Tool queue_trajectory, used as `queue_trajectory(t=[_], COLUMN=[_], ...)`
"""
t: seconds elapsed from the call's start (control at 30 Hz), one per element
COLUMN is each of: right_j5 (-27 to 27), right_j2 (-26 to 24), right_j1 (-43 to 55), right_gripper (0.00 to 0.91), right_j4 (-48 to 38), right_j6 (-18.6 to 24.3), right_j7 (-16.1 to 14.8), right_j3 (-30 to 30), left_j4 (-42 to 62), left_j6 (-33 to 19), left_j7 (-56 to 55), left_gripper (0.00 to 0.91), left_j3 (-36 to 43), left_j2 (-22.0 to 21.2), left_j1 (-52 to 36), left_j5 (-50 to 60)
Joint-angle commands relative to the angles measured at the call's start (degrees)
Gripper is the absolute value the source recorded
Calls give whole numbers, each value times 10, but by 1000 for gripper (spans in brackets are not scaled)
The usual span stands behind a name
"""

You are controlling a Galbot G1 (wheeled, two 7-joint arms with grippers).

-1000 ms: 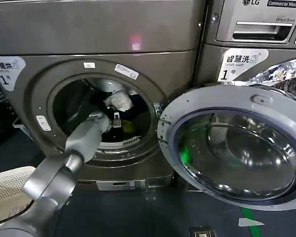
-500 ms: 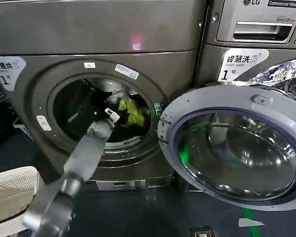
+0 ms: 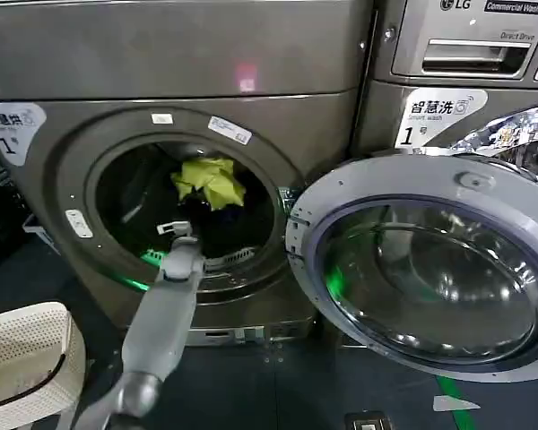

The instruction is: Grasp the clothes from the dryer.

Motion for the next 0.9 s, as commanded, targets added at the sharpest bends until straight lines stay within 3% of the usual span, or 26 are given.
queue_trajectory(t=[0.03,0.9], right_j5=[-1,-16], right_j2=[0,0], right_j1=[-1,8], right_gripper=[907,907], right_j4=[-2,-7], right_j6=[6,3], right_j7=[1,-9], right_j3=[3,-3], left_j4=[-50,-42], left_j6=[-4,-6], left_j7=[-26,-11], left_gripper=[0,0], left_j3=[-15,-9], left_j2=[-5,-8], left_j1=[37,36], left_j5=[-25,-22])
